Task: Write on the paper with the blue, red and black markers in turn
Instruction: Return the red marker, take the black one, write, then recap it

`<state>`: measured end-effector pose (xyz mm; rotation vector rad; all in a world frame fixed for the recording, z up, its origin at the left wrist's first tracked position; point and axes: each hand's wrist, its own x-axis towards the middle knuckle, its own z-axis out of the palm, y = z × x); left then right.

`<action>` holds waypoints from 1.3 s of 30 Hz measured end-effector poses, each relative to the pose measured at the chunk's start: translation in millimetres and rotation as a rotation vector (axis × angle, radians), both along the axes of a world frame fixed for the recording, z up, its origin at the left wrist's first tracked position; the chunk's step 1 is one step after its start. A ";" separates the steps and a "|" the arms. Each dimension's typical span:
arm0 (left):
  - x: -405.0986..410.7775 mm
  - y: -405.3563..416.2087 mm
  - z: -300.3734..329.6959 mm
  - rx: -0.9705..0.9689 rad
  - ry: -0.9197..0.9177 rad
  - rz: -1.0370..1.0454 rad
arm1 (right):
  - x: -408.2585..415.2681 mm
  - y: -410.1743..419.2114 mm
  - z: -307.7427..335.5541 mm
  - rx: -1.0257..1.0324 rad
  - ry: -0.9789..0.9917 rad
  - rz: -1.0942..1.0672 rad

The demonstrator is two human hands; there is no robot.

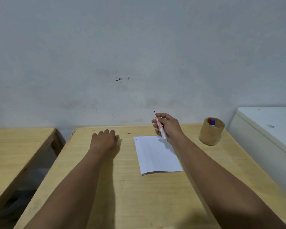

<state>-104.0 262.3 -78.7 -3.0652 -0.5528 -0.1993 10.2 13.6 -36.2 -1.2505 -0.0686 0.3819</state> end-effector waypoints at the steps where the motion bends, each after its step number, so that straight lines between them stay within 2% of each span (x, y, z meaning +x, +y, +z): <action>1: -2.1 0.3 -7.1 0.006 0.001 0.003 | 3.5 -2.0 0.3 0.094 0.091 0.019; 4: -5.6 2.9 -16.5 0.029 -0.032 -0.013 | 11.1 -8.2 -2.0 0.275 0.249 0.069; 7: -8.7 3.8 -9.9 -0.027 -0.151 0.015 | 9.6 -12.7 -5.2 0.303 0.233 0.114; 9: -9.3 -2.7 -4.3 -0.037 -0.269 -0.061 | 5.5 -10.9 -5.4 0.221 0.160 0.117; 13: -19.7 -41.8 -7.8 -0.174 -0.404 -0.322 | 0.0 8.8 -5.3 -0.118 -0.004 -0.036; 17: -26.1 -64.9 -27.6 -0.294 -0.292 -0.372 | -8.7 29.6 -22.3 -0.252 -0.164 -0.022; 23: -28.0 -63.6 -37.3 -0.225 -0.234 -0.436 | -23.1 55.6 -53.7 -0.380 -0.287 -0.030; 32: -30.5 -64.7 -43.3 -0.186 -0.259 -0.336 | -27.9 57.1 -75.8 -0.452 -0.291 -0.090; 39: -31.7 -63.9 -48.1 -0.227 -0.271 -0.273 | -25.9 58.0 -81.3 -0.495 -0.339 -0.079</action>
